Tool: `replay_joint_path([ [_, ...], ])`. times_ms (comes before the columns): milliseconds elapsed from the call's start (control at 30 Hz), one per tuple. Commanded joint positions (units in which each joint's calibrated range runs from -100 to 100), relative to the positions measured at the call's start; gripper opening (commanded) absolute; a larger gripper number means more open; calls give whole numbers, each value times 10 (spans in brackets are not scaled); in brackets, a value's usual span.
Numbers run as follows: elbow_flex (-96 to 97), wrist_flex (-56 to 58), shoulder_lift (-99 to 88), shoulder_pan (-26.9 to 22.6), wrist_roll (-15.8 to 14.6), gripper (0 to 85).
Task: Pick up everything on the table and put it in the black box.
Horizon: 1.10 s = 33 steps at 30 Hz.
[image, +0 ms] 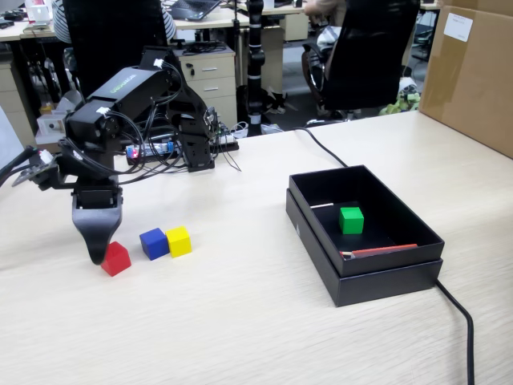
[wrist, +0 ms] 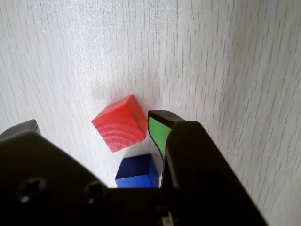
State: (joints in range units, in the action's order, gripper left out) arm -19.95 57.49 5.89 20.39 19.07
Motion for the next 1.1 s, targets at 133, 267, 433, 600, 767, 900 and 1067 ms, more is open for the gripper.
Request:
replay_joint_path([
  [133, -23, -10, 37, -9, 3, 447],
  [267, -23, -10, 53, -10, 3, 420],
  [433, -27, -10, 56, -9, 3, 188],
  [600, -30, -10, 55, -7, 3, 68],
  [767, -22, -10, -64, -20, -4, 69],
  [900, 24, -10, -268, -98, -48, 73],
  [1067, 65, -10, -354, -184, -106, 73],
])
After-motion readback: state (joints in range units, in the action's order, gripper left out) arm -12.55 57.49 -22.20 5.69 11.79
